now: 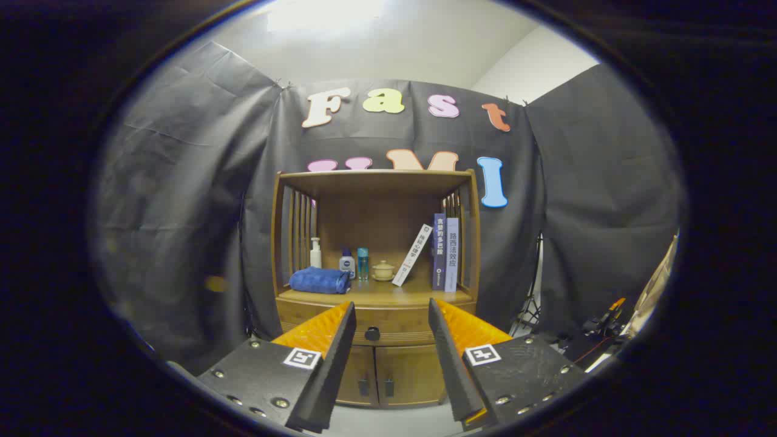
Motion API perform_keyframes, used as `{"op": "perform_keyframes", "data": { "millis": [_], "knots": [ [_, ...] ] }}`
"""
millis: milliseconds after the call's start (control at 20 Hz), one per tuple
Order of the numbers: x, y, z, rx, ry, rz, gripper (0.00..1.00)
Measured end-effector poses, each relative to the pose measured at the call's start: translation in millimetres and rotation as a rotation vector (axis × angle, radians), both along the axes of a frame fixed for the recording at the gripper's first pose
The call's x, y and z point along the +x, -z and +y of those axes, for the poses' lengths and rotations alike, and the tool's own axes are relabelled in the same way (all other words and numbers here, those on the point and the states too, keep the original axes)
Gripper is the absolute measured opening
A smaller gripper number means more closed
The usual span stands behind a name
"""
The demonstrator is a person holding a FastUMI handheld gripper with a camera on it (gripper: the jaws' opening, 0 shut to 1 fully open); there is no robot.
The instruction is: Pull open the drawer, take out the items inside it, and place them on the countertop above the cabinet.
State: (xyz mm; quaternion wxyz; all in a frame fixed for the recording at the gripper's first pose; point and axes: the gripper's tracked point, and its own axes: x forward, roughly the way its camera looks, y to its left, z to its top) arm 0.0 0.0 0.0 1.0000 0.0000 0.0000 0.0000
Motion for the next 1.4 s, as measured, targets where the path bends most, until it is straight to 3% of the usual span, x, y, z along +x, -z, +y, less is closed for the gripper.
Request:
{"op": "perform_keyframes", "data": {
  "millis": [350,650,750,1000,1250,1400],
  "knots": [
    [-9,-2,-9,-0.029,0.041,0.022,0.72],
    [11,5,-7,-0.022,0.041,0.019,0.71],
    [27,14,-7,-0.016,0.051,0.019,0.71],
    [80,35,21,0.037,-0.019,0.043,0.7],
    [142,72,21,-0.028,0.116,0.09,0.71],
    [177,94,62,0.013,0.015,0.095,0.71]
  ]
}}
